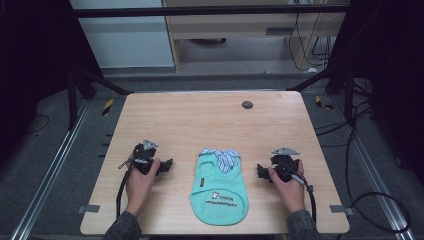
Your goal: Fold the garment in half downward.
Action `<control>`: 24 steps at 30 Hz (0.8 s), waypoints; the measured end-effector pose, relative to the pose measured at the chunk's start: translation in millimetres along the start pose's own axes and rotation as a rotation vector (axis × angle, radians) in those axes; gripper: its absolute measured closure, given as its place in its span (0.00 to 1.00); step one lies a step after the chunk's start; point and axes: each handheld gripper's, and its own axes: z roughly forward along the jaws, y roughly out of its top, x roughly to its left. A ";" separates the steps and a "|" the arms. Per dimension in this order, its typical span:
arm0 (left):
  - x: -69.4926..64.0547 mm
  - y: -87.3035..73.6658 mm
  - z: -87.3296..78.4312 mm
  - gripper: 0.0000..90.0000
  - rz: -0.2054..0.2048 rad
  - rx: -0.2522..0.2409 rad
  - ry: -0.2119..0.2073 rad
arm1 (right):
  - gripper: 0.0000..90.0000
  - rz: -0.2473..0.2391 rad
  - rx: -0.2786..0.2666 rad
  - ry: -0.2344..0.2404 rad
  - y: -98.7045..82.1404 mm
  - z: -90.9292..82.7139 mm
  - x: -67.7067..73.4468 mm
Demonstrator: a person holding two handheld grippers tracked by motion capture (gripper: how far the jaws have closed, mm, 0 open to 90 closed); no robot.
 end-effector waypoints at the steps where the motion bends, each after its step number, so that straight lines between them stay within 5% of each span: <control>1: -1.5 -1.1 -1.0 0.00 -0.005 -0.001 0.004 | 0.01 0.000 0.000 0.000 0.0 0.0 0.0; 7: -7.3 -5.8 -5.9 0.00 -0.005 -0.001 0.004 | 0.00 0.002 0.002 0.003 -0.8 -0.9 1.5; 12: -13.2 -6.4 -14.3 0.07 0.041 0.021 -0.022 | 0.08 -0.015 0.008 0.023 -1.2 -4.8 2.7; 19: -32.4 20.4 -18.1 0.08 0.108 -0.019 -0.088 | 0.27 -0.202 -0.020 0.055 15.1 -15.8 23.8; 24: -45.3 54.5 -9.7 0.08 0.172 0.013 -0.131 | 0.43 -0.248 0.013 0.099 36.8 -7.1 27.1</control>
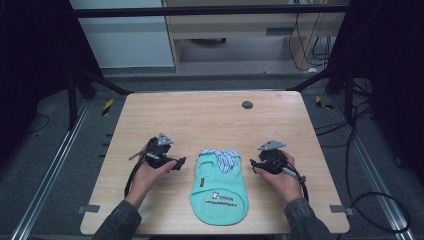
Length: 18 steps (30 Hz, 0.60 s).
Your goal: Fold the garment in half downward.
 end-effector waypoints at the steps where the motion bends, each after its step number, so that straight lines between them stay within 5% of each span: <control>1: -0.7 6.6 2.2 0.09 0.003 0.010 -0.011 | 0.45 0.003 0.007 0.018 3.9 2.6 -1.7; 9: -4.8 44.0 17.0 0.33 0.036 0.022 -0.038 | 0.64 -0.038 0.013 0.087 35.5 15.3 -8.2; 18: -15.4 63.9 37.5 0.46 0.036 0.033 -0.073 | 0.73 -0.088 0.005 0.154 66.5 31.8 3.8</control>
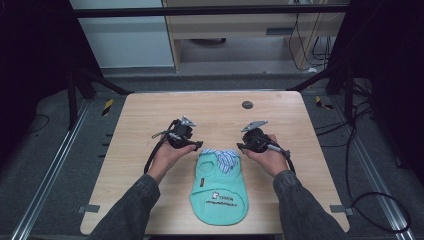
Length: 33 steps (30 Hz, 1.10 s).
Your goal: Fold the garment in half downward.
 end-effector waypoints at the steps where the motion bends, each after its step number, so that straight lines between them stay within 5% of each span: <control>1: -1.2 0.8 2.1 0.46 0.003 0.005 -0.003 | 0.74 -0.005 -0.001 0.001 2.1 2.1 1.7; 16: -13.4 -11.2 31.5 0.45 0.041 0.119 -0.033 | 0.77 0.044 0.034 0.065 -0.9 19.7 5.3; 29: -12.4 -16.3 35.4 0.44 0.027 0.113 -0.055 | 0.69 0.024 0.088 0.094 -4.7 32.7 14.1; 33: -16.4 -15.4 33.9 0.57 0.043 0.116 -0.081 | 0.71 0.037 0.104 0.111 -6.0 33.8 15.5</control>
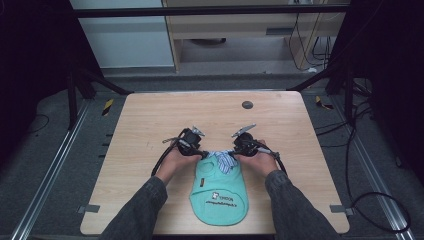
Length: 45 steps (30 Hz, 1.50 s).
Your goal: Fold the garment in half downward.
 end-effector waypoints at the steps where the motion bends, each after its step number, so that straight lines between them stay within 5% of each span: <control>1: -1.5 0.3 0.0 0.63 0.004 -0.002 -0.009 | 0.74 -0.004 0.003 0.008 -0.1 -0.2 0.0; 6: -7.9 1.2 0.2 0.86 0.025 -0.001 -0.040 | 0.87 -0.027 0.030 0.043 0.9 -1.8 3.5; 11: -8.4 1.6 -0.8 0.93 0.029 -0.004 -0.042 | 0.91 -0.062 0.042 0.044 3.1 -5.5 4.9; 32: -9.9 2.8 -2.0 0.95 0.044 -0.001 -0.038 | 0.92 -0.095 0.018 0.042 6.4 -15.9 6.4; 45: -11.8 16.4 -34.0 0.95 0.082 -0.098 -0.015 | 0.92 -0.148 -0.033 0.031 17.8 -43.0 7.5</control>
